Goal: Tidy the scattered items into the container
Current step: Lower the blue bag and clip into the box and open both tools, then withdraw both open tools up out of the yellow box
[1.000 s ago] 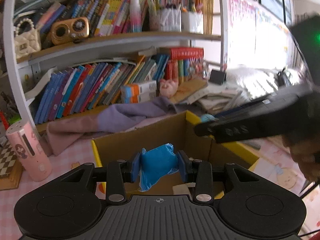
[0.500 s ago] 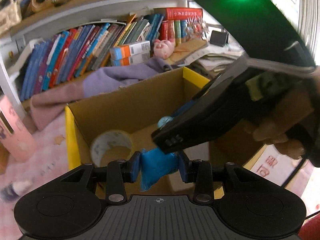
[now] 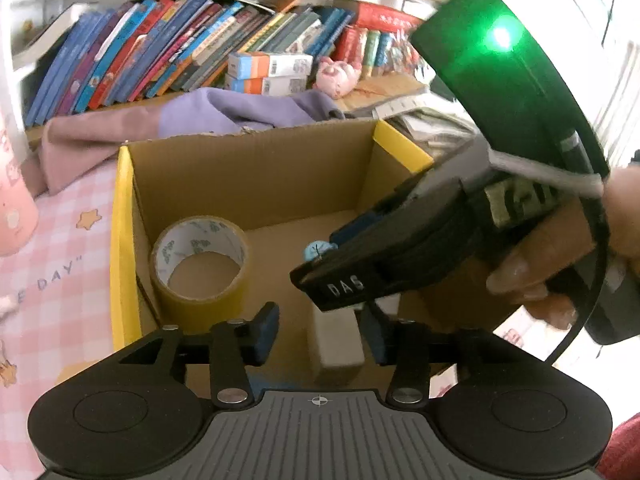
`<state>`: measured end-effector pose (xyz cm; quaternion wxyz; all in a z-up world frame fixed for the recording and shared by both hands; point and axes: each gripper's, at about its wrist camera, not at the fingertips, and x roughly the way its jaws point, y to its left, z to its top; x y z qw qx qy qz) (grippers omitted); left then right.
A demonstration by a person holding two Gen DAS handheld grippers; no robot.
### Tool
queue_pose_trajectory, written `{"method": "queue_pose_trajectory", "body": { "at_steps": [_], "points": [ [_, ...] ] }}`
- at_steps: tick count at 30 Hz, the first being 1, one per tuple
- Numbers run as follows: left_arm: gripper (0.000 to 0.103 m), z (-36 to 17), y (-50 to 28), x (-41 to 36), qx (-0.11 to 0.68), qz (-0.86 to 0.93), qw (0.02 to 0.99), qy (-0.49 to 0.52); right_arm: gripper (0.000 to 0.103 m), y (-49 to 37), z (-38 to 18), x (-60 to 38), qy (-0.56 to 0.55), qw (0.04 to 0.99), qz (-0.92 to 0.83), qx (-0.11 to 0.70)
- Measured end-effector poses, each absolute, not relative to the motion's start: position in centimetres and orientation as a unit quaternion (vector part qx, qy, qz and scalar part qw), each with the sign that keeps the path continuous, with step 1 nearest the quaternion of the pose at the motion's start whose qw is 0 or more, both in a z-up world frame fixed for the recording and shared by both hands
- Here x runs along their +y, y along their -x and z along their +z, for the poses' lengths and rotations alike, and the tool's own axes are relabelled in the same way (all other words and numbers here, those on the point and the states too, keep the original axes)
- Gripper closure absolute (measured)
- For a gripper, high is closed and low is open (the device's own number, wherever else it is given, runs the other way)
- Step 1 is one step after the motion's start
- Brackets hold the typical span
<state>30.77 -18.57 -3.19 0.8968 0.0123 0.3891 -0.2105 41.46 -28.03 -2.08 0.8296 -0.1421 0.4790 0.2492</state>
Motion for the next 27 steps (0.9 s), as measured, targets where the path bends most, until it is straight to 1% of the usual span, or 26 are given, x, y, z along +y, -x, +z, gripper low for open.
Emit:
{"method": "queue_pose_trajectory", "body": {
  "at_steps": [1,3,4,6,8,9,10,11,12,18,27],
  "points": [
    [0.049,-3.1,-30.6,-18.8,0.384,-0.204,0.900,-0.019,0.064,-41.4,-2.0,-28.1,0.141,0.830,0.249,0.478],
    [0.046,-2.9,-30.4,-19.0,0.379,-0.196,0.904,-0.027,0.060,-41.3,-1.8,-28.2,0.137,0.834,0.249,0.473],
    [0.045,-2.8,-30.4,-19.1,0.376,-0.193,0.906,-0.031,0.056,-41.2,-1.7,-28.3,0.134,0.836,0.249,0.471],
    [0.043,-2.5,-30.1,-19.3,0.369,-0.186,0.910,-0.039,0.054,-41.1,-1.5,-28.5,0.128,0.840,0.248,0.466],
    [0.039,-2.2,-29.8,-19.4,0.361,-0.185,0.913,-0.042,0.050,-40.7,-1.2,-28.8,0.122,0.844,0.248,0.459],
    [0.032,-2.0,-29.6,-19.4,0.357,-0.186,0.915,-0.044,0.048,-40.5,-0.9,-28.9,0.120,0.848,0.247,0.454],
    [0.025,-1.8,-29.4,-19.5,0.352,-0.182,0.917,-0.048,0.042,-40.1,-0.7,-29.1,0.118,0.853,0.245,0.446],
    [0.023,-1.6,-29.1,-19.5,0.345,-0.178,0.920,-0.053,0.039,-39.8,-0.3,-29.2,0.116,0.858,0.243,0.438],
    [0.020,-1.3,-28.8,-19.5,0.340,-0.176,0.922,-0.059,0.039,-39.4,0.0,-29.4,0.114,0.862,0.241,0.430],
    [0.019,0.3,-27.0,-19.1,0.315,-0.163,0.932,-0.071,0.037,-37.3,2.5,-30.5,0.100,0.891,0.227,0.380],
    [0.016,3.6,-24.5,-16.2,0.272,-0.140,0.951,-0.040,0.036,-33.4,5.3,-31.4,0.072,0.924,0.192,0.324]
  ]
}}
